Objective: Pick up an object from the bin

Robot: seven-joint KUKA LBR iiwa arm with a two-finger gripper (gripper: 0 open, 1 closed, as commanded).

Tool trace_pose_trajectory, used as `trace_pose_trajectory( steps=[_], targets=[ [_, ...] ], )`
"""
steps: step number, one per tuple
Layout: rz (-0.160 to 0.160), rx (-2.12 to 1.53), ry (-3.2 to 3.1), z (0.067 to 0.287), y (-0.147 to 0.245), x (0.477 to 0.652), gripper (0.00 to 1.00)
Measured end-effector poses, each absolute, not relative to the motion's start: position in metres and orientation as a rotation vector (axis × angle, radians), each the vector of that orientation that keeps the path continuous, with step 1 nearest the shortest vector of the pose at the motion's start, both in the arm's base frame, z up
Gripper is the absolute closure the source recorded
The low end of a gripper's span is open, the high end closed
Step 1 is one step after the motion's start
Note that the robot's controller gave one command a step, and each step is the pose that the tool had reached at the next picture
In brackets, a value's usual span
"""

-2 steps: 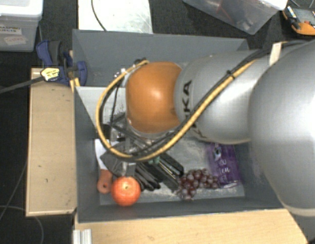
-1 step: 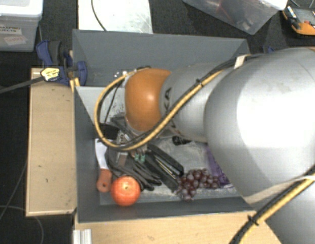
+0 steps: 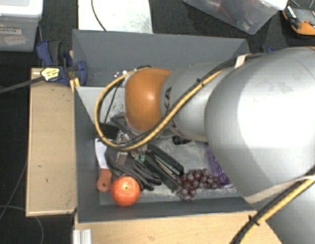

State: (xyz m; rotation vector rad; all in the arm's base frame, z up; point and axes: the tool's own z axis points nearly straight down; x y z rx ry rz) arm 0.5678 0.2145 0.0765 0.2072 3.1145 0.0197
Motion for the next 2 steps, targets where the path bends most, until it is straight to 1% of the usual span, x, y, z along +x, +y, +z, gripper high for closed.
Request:
trace_pose_trajectory(
  steps=[1, 2],
  targets=[
    [0.024, 0.223, 3.109, 0.116, 0.207, 0.560, 1.00],
    [0.024, 0.264, 3.107, 0.135, 0.201, 0.574, 1.00]
  ],
)
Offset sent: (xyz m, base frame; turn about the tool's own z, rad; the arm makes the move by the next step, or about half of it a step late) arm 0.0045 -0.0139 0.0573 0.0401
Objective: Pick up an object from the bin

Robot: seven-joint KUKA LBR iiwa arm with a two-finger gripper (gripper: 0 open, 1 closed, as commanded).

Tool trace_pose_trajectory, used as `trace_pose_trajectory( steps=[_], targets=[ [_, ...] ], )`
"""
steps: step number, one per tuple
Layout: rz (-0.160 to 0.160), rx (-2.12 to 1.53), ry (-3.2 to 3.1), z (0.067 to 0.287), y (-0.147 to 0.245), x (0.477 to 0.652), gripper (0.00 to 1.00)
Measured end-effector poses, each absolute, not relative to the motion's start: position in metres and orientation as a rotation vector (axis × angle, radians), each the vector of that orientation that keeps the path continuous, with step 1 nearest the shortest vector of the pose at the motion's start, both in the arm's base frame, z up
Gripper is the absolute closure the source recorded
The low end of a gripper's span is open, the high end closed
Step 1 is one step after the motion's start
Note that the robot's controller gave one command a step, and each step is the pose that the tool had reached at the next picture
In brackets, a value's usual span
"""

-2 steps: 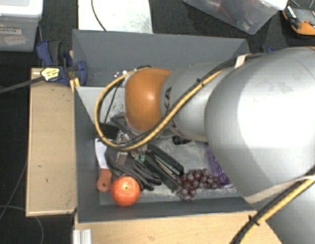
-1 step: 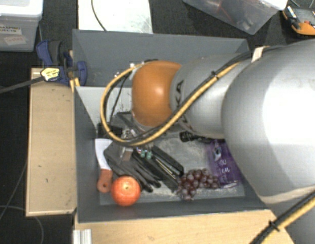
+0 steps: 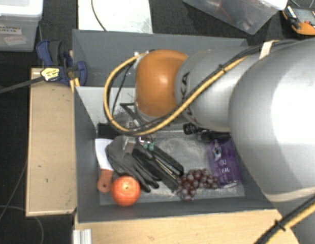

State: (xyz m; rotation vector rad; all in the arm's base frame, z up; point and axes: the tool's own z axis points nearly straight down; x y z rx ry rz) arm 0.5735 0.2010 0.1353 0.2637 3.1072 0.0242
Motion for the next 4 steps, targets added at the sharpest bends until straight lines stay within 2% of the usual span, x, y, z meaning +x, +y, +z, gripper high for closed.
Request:
trace_pose_trajectory(
  steps=[1, 2, 3, 4],
  targets=[
    [0.021, 0.256, 3.111, 0.138, 0.202, 0.569, 1.00],
    [0.026, 0.221, 3.105, 0.125, 0.211, 0.570, 1.00],
    [0.020, 0.096, 3.116, 0.214, 0.195, 0.554, 1.00],
    [0.029, 0.210, 3.109, 0.274, 0.217, 0.557, 1.00]
  ],
)
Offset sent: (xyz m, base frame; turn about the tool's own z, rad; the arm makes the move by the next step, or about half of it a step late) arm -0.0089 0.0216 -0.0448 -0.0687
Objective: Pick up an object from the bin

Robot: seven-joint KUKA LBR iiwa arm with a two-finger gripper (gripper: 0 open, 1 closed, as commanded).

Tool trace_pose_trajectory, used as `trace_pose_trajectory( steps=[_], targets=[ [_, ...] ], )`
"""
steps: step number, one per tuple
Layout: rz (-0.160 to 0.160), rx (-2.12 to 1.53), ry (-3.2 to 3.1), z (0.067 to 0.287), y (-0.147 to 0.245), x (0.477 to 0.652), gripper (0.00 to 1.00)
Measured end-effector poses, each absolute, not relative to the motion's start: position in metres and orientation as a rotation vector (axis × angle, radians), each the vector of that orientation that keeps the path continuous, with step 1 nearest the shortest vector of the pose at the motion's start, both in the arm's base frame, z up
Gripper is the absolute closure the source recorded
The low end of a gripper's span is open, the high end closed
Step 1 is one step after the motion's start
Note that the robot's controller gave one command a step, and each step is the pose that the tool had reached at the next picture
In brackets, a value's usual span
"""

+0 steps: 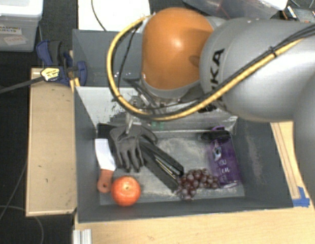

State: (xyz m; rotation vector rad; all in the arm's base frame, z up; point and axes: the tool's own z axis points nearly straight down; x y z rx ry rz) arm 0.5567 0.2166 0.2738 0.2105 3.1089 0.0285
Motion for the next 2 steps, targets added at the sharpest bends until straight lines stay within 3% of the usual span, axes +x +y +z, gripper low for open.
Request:
trace_pose_trajectory(
  steps=[1, 2],
  targets=[
    [0.029, 0.262, 3.103, 0.264, 0.214, 0.556, 1.00],
    [0.021, -0.113, 3.112, 0.314, 0.240, 0.541, 1.00]
  ],
)
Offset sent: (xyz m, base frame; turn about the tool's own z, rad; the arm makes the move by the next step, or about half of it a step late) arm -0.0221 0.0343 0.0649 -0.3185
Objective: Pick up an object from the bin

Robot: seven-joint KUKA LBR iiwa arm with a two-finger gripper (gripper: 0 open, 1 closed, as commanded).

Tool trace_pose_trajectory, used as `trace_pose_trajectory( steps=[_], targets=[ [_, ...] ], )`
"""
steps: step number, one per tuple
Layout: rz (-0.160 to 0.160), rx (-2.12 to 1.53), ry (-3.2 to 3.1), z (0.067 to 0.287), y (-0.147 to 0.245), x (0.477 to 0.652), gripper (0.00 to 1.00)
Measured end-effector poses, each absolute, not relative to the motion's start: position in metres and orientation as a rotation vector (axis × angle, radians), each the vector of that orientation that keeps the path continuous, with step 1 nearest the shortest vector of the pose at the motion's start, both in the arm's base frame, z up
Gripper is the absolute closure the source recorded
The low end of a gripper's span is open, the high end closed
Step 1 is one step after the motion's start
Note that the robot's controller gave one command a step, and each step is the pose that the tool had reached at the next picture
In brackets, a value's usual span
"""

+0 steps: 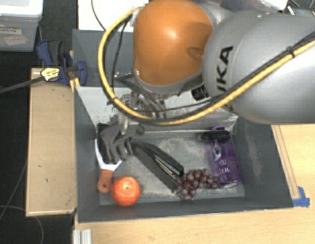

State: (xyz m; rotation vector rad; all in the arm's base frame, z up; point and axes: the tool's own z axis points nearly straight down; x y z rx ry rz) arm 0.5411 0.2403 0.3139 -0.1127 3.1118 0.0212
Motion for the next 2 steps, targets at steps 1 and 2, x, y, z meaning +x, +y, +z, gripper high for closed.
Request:
trace_pose_trajectory(
  steps=[1, 2],
  targets=[
    [0.027, -0.280, 3.088, 0.315, 0.243, 0.542, 1.00],
    [0.021, -0.538, 3.054, 0.399, 0.240, 0.577, 1.00]
  ],
)
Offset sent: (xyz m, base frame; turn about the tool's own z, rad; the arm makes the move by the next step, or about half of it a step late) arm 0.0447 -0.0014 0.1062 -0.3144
